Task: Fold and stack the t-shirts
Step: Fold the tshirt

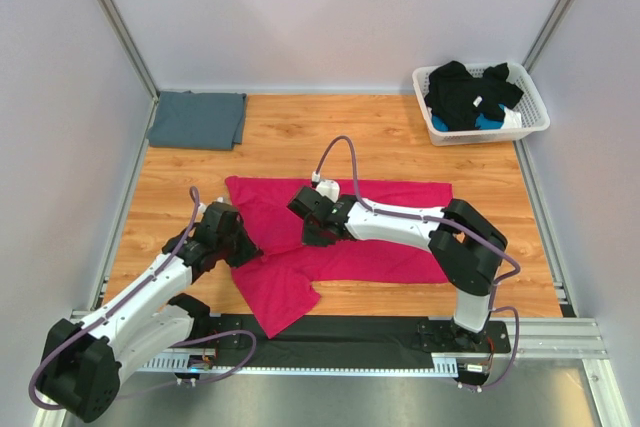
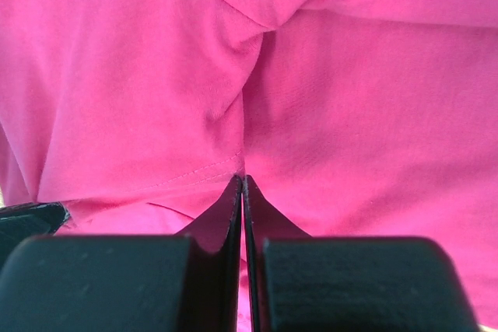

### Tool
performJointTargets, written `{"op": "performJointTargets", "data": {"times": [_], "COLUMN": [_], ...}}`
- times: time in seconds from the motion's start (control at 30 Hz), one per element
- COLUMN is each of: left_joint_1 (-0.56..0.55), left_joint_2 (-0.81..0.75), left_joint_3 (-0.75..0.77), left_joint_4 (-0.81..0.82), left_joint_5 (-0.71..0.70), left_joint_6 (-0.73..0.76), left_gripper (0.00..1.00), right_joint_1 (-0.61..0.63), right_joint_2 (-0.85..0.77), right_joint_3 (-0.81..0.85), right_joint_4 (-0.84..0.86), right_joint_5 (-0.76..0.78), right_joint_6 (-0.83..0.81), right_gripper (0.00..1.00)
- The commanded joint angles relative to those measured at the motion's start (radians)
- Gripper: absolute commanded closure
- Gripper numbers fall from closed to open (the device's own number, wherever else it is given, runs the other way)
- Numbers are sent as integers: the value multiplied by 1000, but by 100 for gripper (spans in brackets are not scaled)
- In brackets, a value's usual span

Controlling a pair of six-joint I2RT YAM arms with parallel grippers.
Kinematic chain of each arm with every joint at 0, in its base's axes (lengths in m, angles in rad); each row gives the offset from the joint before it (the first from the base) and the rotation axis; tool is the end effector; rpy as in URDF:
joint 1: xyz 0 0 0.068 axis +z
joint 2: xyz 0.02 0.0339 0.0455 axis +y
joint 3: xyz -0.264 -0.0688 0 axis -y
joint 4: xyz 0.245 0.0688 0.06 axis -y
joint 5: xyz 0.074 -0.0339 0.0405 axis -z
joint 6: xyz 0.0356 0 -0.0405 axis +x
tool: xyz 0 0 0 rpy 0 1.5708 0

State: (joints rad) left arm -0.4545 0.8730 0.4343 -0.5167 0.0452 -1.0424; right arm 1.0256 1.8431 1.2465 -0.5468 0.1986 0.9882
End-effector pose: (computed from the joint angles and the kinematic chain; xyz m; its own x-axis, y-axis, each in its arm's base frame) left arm 0.1439 -0.0721 0.1766 -0.7689 -0.5845 -0.2592 -0.4007 0.7563 -0.5172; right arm 0.1992 0.3149 0.1807 -0.9242 0.0548 -0.3780 -0.0438 0.9679 0.2473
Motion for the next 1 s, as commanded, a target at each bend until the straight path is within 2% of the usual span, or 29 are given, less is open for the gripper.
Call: {"op": "performJointTargets", "data": {"times": [0.0,0.07,0.1,0.17,0.2,0.23,0.3,0.37,0.43,0.53,0.57,0.67,0.7,0.83,0.97], "left_joint_1": [7,7,7,7,7,7,10,42,101,161,172,209,214,221,232], "left_joint_2": [-23,-32,-37,-51,-57,-58,-52,-11,35,182,280,461,495,636,817], "left_joint_3": [-23,-22,-10,21,68,102,226,315,430,562,598,699,718,713,765], "left_joint_4": [-55,-65,-69,-117,-134,-175,-221,-235,-211,-158,-157,-151,-125,-36,-28], "left_joint_5": [16,33,35,24,15,2,-42,-120,-145,-148,-140,-111,-102,-68,-67], "left_joint_6": [1,5,10,34,51,67,143,200,284,375,386,375,364,294,231], "left_gripper": [83,72,61,51,42,38,30,26,25,30,33,44,52,63,71], "right_joint_1": [5,4,4,4,5,5,-1,-19,-47,-134,-186,-304,-333,-493,-637], "right_joint_2": [34,54,57,50,39,25,-28,-74,-149,-246,-286,-333,-341,-352,-296], "right_joint_3": [56,79,85,96,108,116,146,163,163,122,101,16,-7,-120,-185], "right_joint_4": [-57,-91,-100,-129,-137,-148,-185,-224,-237,-248,-240,-213,-203,-127,-15], "right_joint_5": [-2,-7,-13,-18,-18,-19,-5,10,24,62,82,140,166,142,76], "right_joint_6": [-43,-60,-66,-88,-98,-111,-141,-157,-175,-195,-201,-223,-227,-252,-321], "right_gripper": [100,95,91,80,75,66,58,55,54,53,54,57,63,70,74]}}
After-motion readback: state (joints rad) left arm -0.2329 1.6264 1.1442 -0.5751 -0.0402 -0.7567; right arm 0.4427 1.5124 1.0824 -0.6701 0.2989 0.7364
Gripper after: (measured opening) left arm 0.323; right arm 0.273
